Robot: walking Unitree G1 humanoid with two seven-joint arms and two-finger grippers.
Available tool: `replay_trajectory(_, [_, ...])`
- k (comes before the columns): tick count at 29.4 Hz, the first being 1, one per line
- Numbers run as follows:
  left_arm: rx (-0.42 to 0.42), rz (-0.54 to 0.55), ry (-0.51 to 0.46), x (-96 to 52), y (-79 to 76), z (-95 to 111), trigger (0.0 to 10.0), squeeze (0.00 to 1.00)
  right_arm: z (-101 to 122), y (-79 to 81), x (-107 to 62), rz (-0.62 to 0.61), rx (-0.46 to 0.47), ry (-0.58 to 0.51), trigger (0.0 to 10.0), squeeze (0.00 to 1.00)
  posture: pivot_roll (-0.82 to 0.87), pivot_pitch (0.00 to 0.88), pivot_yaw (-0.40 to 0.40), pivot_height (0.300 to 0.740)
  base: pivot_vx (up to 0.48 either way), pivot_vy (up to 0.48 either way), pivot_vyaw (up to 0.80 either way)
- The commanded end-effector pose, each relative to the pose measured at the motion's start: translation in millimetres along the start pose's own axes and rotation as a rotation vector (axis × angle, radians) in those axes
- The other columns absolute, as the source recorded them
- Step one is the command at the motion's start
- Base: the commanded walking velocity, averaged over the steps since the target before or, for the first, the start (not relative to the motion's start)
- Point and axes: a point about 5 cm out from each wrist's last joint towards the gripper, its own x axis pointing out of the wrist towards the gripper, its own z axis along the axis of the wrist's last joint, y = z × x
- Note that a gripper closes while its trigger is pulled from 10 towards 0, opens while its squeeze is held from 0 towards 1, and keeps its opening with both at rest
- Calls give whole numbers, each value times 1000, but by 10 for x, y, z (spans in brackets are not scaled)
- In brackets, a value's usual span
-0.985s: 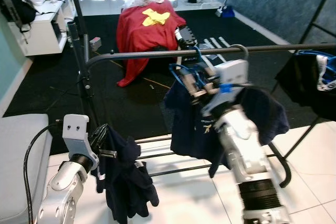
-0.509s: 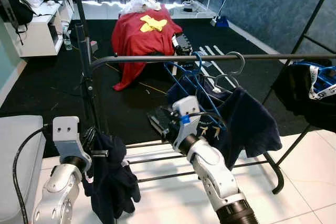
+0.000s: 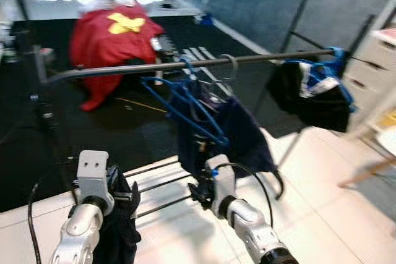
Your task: Hang hanger
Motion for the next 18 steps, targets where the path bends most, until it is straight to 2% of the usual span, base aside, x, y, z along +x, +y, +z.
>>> replay_trajectory(1, [-20, -4, -12, 38, -53, 4, 10000, 0, 62, 11, 32, -9, 15, -33, 10000, 0, 160, 21, -104, 740, 0, 0, -800])
replay_trajectory(10, [-27, -10, 7, 69, -96, -43, 10000, 0, 91, -18, 48, -16, 15, -47, 10000, 0, 145, 38, -120, 740, 0, 0, -800])
replay_trajectory(12, [-29, -14, 3, 111, -100, -47, 10000, 0, 88, -55, 53, -27, -4, -54, 10000, 0, 148, 24, -94, 740, 0, 0, -800])
replay_trajectory(18, [-20, -28, 5, 101, -124, -86, 10000, 0, 68, -103, 34, -41, -27, -61, 10000, 0, 134, 7, -69, 740, 0, 0, -800])
